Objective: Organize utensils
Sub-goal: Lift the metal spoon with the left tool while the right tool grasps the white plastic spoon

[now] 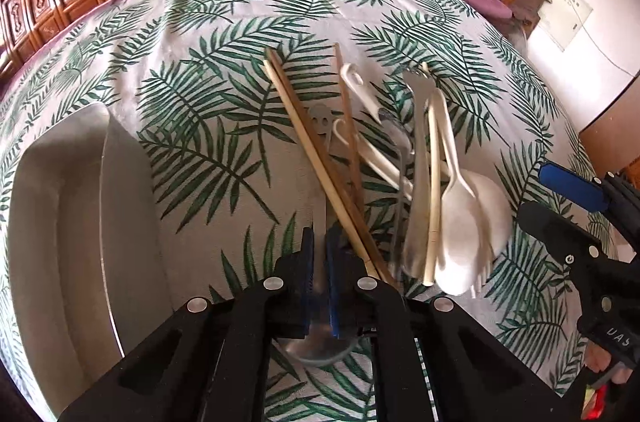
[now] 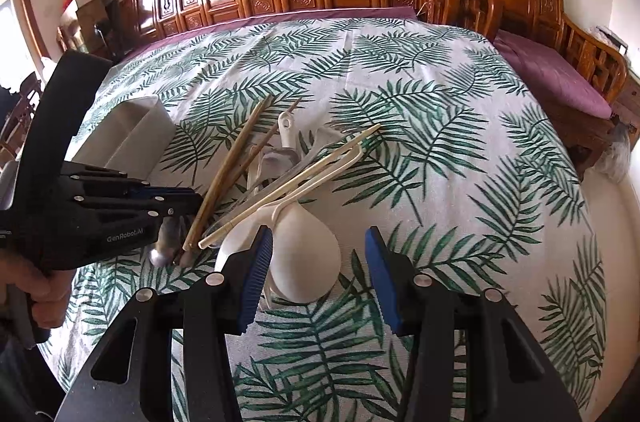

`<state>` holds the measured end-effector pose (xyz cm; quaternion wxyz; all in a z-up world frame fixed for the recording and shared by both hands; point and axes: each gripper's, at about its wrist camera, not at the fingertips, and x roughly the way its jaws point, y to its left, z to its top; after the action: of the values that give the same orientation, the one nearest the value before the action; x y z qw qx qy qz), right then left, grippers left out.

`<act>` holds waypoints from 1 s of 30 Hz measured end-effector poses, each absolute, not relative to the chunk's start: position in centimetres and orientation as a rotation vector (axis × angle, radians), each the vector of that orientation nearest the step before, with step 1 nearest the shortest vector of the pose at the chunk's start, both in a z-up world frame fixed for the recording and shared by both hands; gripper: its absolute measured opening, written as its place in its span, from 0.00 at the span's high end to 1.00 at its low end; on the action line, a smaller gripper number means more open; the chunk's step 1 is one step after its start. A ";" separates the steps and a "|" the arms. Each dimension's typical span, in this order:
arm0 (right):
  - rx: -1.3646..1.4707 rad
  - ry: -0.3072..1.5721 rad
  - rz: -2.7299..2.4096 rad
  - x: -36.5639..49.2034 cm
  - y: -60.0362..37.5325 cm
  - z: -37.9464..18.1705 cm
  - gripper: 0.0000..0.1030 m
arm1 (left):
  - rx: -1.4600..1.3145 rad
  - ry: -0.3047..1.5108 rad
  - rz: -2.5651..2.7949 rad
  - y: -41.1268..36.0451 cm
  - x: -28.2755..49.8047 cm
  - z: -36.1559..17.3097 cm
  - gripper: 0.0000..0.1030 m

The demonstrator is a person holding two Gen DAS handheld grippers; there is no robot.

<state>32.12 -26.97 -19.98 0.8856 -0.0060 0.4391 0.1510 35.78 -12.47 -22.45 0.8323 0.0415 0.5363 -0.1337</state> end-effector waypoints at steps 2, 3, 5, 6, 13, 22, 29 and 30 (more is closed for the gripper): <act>-0.001 0.921 0.323 32.6 -26.7 -20.3 0.51 | 0.082 1.129 -0.279 -12.1 35.6 -22.4 0.95; 0.007 0.924 0.325 32.8 -26.7 -20.5 0.51 | 0.076 1.126 -0.274 -11.8 35.4 -22.3 0.95; 0.035 0.929 0.337 33.4 -26.4 -20.7 0.51 | 0.066 1.122 -0.270 -11.4 35.2 -22.2 0.95; 0.045 0.929 0.345 33.6 -26.2 -20.7 0.51 | 0.062 1.116 -0.265 -11.1 35.1 -22.1 0.95; 0.057 0.984 0.345 35.9 -24.7 -21.9 0.57 | 0.041 1.068 -0.246 -9.6 34.5 -20.5 0.95; 0.108 1.042 0.286 38.1 -25.1 -22.8 0.61 | 0.028 1.015 -0.248 -8.7 34.1 -18.4 0.95; 0.134 1.074 0.289 38.3 -25.2 -22.9 0.74 | 0.039 1.072 -0.275 -9.1 34.4 -19.7 0.95; 0.135 1.081 0.294 38.3 -25.2 -23.0 0.79 | 0.043 1.093 -0.281 -9.2 34.5 -20.2 0.95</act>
<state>38.25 -25.17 -23.00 0.8451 0.0641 0.5122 0.1392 34.49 -9.20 -20.18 0.8448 0.0203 0.5178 -0.1331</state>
